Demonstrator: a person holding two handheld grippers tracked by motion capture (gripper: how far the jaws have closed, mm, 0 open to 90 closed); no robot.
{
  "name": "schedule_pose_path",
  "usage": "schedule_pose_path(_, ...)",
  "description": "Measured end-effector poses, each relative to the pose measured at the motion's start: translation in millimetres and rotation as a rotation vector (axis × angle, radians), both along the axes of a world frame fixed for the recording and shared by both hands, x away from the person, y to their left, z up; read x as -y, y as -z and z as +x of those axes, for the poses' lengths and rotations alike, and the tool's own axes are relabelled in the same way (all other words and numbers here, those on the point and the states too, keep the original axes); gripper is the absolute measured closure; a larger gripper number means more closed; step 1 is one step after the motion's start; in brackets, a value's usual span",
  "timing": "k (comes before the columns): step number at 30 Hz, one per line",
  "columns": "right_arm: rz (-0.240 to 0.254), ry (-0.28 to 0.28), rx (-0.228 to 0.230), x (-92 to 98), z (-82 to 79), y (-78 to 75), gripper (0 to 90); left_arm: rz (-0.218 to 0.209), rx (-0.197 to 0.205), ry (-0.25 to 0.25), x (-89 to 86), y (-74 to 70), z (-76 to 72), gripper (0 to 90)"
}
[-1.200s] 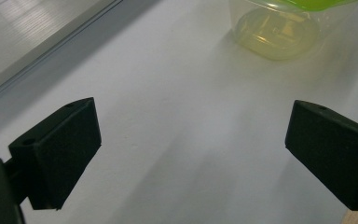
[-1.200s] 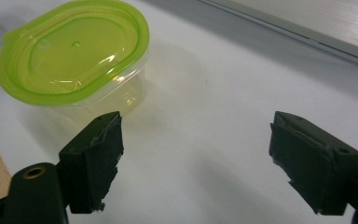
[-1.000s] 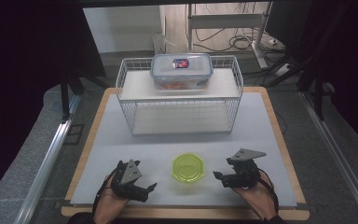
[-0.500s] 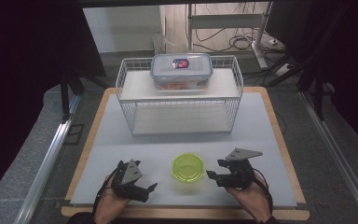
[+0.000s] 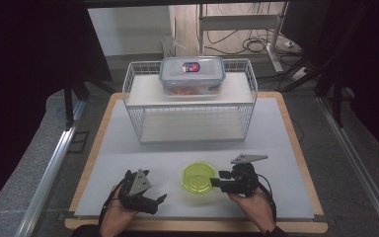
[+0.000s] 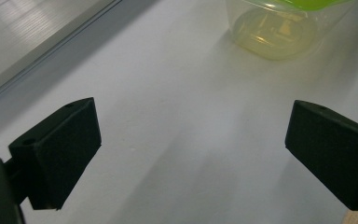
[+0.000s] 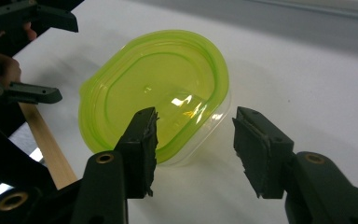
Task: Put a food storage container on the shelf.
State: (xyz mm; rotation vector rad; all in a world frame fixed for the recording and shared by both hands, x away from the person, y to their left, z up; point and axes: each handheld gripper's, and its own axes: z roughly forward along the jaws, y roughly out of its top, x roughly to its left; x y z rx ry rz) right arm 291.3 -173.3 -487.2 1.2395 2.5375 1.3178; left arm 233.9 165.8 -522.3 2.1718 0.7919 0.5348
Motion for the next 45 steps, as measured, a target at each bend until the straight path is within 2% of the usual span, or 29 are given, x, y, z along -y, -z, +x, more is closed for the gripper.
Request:
schedule_pose_path(3, 0.039, 0.002, -0.049, 0.5, 5.3, 4.2, 54.9, 0.004, 0.001, 0.001, 0.2, 0.2, 0.0, 3.3)
schedule_pose_path(11, 0.099, 0.029, -0.141, 0.0, 18.6, 8.3, 64.8, 0.005, 0.0, 0.003, 0.3, 0.2, -0.1, 3.3)
schedule_pose_path(17, 0.128, 0.058, -0.211, 0.4, 22.8, 9.0, 66.8, 0.001, 0.002, 0.003, 0.3, 0.1, -0.3, 3.3)
schedule_pose_path(23, 0.194, 0.075, -0.309, 3.7, 26.5, 13.4, 70.8, 0.003, 0.003, 0.006, 1.2, 0.2, -0.5, 3.3)
schedule_pose_path(27, 0.231, 0.073, -0.336, 2.9, 30.4, 15.8, 76.7, 0.005, 0.002, 0.007, 0.9, 0.3, -0.4, 3.3)
schedule_pose_path(31, 0.242, 0.063, -0.34, -1.2, 33.1, 15.5, 79.5, 0.002, 0.003, 0.007, 0.8, 0.0, -0.6, 3.3)
schedule_pose_path(40, 0.24, 0.054, -0.335, -5.7, 35.2, 14.4, 80.8, 0.004, 0.004, 0.01, 0.7, -0.2, -0.8, 3.3)
schedule_pose_path(45, 0.272, 0.064, -0.352, -1.9, 36.8, 14.6, 81.1, 0.003, 0.004, 0.009, 0.6, -0.2, -0.6, 3.3)
